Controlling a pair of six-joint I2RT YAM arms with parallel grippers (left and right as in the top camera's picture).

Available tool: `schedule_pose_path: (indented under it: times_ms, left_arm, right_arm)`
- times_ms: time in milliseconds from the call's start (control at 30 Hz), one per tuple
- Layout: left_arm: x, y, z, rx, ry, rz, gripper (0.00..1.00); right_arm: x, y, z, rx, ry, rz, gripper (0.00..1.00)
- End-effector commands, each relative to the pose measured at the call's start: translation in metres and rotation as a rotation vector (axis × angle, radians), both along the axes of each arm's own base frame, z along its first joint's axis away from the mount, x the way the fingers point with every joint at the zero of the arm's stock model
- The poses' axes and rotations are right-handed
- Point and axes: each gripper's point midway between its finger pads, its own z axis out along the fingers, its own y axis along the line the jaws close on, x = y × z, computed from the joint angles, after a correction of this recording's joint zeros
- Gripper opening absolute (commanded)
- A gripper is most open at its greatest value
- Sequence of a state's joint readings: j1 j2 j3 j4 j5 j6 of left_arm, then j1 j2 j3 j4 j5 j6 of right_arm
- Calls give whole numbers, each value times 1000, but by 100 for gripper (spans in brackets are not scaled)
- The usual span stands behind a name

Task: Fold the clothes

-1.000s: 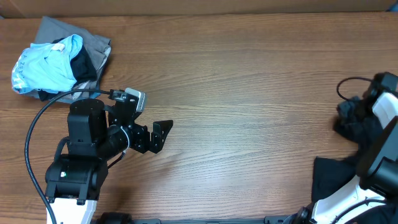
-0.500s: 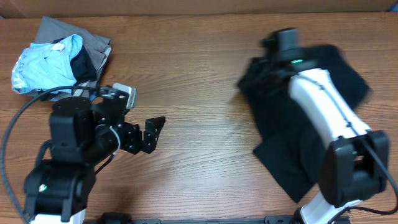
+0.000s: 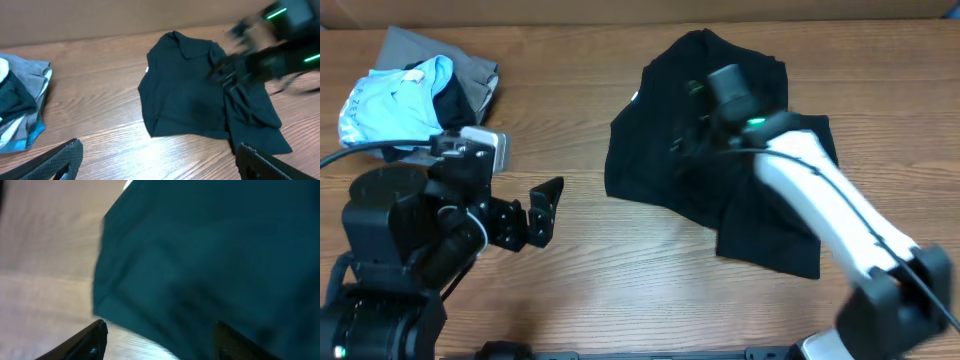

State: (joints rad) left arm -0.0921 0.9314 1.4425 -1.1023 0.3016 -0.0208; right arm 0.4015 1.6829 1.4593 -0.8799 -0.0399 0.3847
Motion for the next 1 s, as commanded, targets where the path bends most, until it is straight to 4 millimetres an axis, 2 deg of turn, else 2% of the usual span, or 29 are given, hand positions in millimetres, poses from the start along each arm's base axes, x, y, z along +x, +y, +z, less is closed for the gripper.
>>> schedule_pose_path:
  times_ms: [0,133,300,433,533,667,733,833,967]
  left_arm:
    - [21,-4,-28,3,106,2,100]
    - [46,-23,-75,7,282,-58,100]
    - [84,-53,-136,22,454,-136,100]
    - [111,-83,-182,-34,551,-219,100]
    - [126,-96,-230,-36,647,-237,82]
    - [131,-101,-279,-38,766,-197,80]
    - [133,-97,-300,-12,804,-171,80]
    - [134,-89,-325,29,851,-128,80]
    - [136,-90,-346,43,877,-105,75]
  right_arm:
    - [5,-48,77,41,-171,-130,70]
    - [-14,-87,114,72,-227,-211,73]
    - [-40,-117,131,66,-236,-278,78]
    - [-54,-125,123,66,-172,-322,84]
    - [-59,-126,113,51,-121,-323,86]
    - [-61,-127,104,39,-82,-323,86]
    - [-62,-127,100,35,-67,-323,86]
    - [-61,-127,97,32,-57,-324,86]
    - [-59,-126,92,27,-40,-324,86]
